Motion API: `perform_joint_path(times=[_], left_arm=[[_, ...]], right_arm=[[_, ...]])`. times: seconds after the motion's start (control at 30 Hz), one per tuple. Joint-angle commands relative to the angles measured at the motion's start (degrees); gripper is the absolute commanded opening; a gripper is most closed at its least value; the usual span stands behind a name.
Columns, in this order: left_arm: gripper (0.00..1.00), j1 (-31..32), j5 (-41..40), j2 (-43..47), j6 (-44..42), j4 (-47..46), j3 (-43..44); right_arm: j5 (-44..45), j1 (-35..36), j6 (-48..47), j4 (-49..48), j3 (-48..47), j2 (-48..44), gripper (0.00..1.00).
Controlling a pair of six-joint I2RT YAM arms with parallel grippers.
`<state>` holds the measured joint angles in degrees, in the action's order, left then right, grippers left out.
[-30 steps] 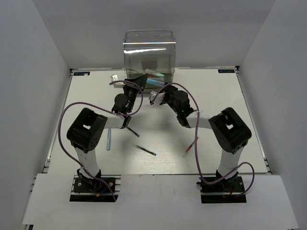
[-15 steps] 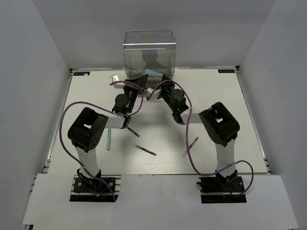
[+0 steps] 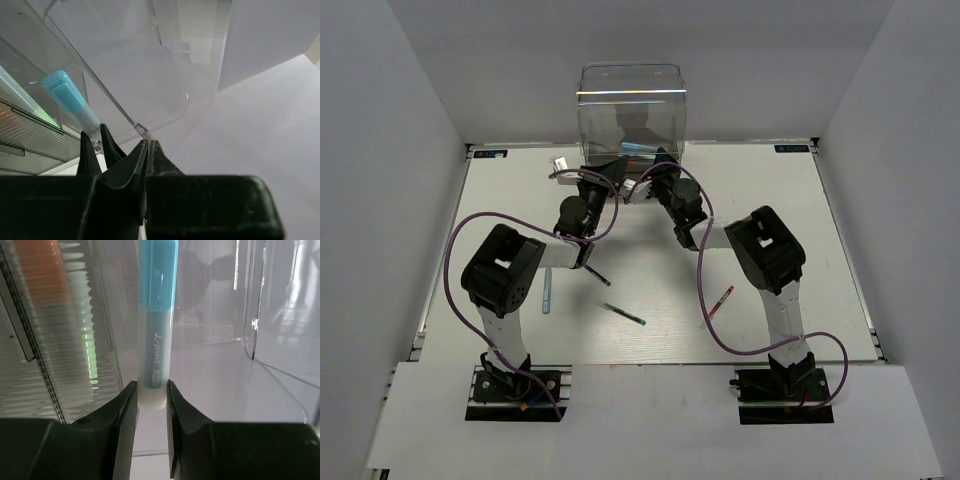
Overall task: Sort the stationery into containers
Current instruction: Place the pen in the storage box.
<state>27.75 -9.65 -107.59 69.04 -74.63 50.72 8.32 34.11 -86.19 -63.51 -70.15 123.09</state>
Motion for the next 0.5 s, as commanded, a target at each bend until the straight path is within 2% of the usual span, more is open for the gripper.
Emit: perform_joint_path(times=[0.0, 0.33, 0.47], left_arm=[[0.05, -0.50, -0.11, 0.54, 0.13, -16.25, 1.31], [0.05, -0.50, -0.11, 0.54, 0.13, -16.25, 1.31], [0.05, -0.50, -0.11, 0.54, 0.13, -16.25, 1.31]], right_arm=[[-1.19, -0.80, -4.06, -2.77, -3.41, 1.19, 0.00], [-3.39, -2.20, -10.57, 2.59, -4.56, 2.07, 0.00], [-5.41, -2.55, -13.91, 9.62, -4.21, 0.58, 0.00]])
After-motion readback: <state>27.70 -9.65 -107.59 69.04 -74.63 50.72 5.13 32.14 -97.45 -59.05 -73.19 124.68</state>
